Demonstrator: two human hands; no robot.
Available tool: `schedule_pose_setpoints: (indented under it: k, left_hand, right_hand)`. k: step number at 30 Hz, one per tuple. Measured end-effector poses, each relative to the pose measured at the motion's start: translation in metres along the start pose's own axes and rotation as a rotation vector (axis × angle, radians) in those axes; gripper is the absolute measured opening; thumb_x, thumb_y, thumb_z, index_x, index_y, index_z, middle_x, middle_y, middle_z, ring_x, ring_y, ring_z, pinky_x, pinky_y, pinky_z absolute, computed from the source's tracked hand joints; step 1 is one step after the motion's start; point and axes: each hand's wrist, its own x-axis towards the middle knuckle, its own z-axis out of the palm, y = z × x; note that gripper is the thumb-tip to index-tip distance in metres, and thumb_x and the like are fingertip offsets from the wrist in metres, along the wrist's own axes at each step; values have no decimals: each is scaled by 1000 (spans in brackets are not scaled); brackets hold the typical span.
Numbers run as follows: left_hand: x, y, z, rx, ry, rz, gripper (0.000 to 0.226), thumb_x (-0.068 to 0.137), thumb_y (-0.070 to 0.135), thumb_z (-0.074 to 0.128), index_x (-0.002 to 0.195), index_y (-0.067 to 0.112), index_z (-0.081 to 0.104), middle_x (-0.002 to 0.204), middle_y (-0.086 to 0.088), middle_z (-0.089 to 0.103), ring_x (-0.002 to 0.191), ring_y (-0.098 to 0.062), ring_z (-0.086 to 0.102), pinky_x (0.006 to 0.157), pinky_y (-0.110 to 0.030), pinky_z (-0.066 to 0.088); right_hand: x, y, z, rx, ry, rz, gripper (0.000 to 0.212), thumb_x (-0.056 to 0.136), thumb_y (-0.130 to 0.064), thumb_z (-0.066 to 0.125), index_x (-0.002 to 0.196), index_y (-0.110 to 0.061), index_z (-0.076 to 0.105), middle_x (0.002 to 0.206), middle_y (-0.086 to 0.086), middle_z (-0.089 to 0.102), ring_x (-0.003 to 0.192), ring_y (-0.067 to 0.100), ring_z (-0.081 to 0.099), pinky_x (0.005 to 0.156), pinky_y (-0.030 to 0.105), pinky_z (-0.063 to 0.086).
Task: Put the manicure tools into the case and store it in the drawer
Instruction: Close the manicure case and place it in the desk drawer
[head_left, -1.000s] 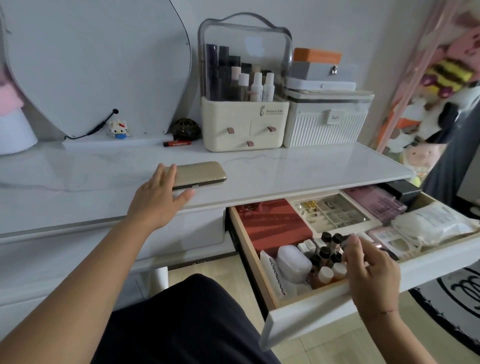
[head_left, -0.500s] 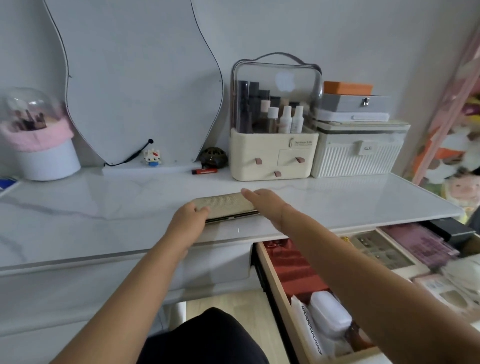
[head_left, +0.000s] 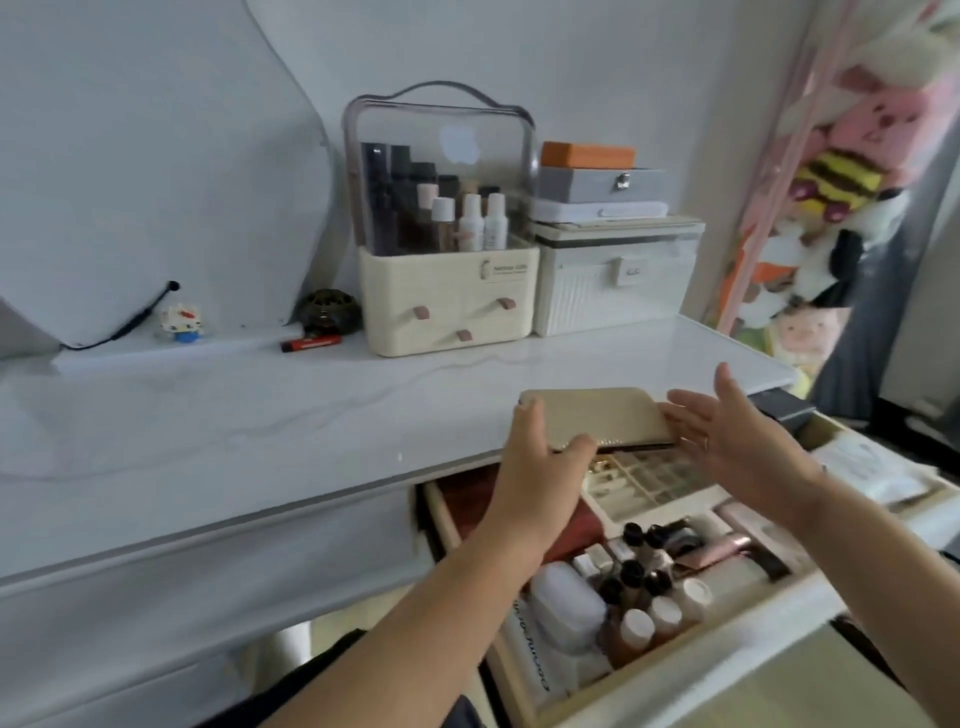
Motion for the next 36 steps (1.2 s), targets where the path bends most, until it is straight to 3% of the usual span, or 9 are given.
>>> schedule_pose_setpoints:
  k: [4,9,15,19,22,26,28,32,36]
  left_hand:
    - [12,-10,44,43,-130,-79,75,91,41,51,150,22,10,159,-1,9,145,-14,11,118,-40,13]
    - [22,-25,66,53,-197,-184,83,86,56,51,151,23,10,159,-2,8,146,-16,7,118,-44,13]
    - [39,-33,72,26,-202,-298,86,86,60,48,151,17,11,157,-2,16,142,-19,21,110,-36,21]
    - [52,-41,71,39,-216,-364,90,81,73,41,150,21,16,157,0,21,142,-21,21,111,-42,20]
    - [58,-45,70,43,-216,-350,89,81,74,36,150,22,16,157,2,19,143,-19,19,112,-39,17]
    - [55,-43,64,49,-228,-329,84,84,72,34,149,20,22,155,3,24,143,-17,18,111,-36,18]
    - [46,-36,58,61,-238,-251,84,81,74,36,148,23,26,153,5,28,143,-15,21,106,-30,19]
    - [3,-19,45,296,-350,-154,102,68,78,37,151,24,11,156,6,19,140,-7,21,104,-23,18]
    - [-55,-17,35,586,-548,-27,116,52,89,37,148,31,10,151,21,19,133,9,17,108,-25,20]
  right_hand:
    - [-4,17,-45,0,83,37,77,91,-63,24,141,-5,35,143,7,43,129,18,42,113,34,27]
    - [3,32,-68,-28,140,48,82,87,-65,29,143,-6,32,141,9,45,124,17,47,91,24,39]
    - [19,42,-69,-128,92,51,94,73,-72,34,142,-8,33,146,8,41,123,13,44,105,28,33]
    - [27,46,-66,-256,3,17,77,87,-67,21,143,-15,33,147,-3,38,134,9,34,113,30,22]
    - [29,46,-65,-304,-84,14,86,80,-74,19,146,-20,28,151,-8,30,139,7,25,111,25,17]
    - [24,46,-65,-381,-93,-44,91,74,-83,20,145,-27,30,154,-6,27,141,9,23,119,38,12]
    - [11,45,-61,-459,-93,-130,82,77,-80,20,143,-33,28,153,-6,27,141,11,25,118,35,16]
    - [-44,39,-51,-690,-268,-251,99,64,-87,35,147,-37,14,153,-19,15,139,-1,17,109,25,22]
    - [-95,55,-43,-1053,-436,-389,108,57,-84,48,144,-46,-3,155,-21,5,141,-7,1,118,30,8]
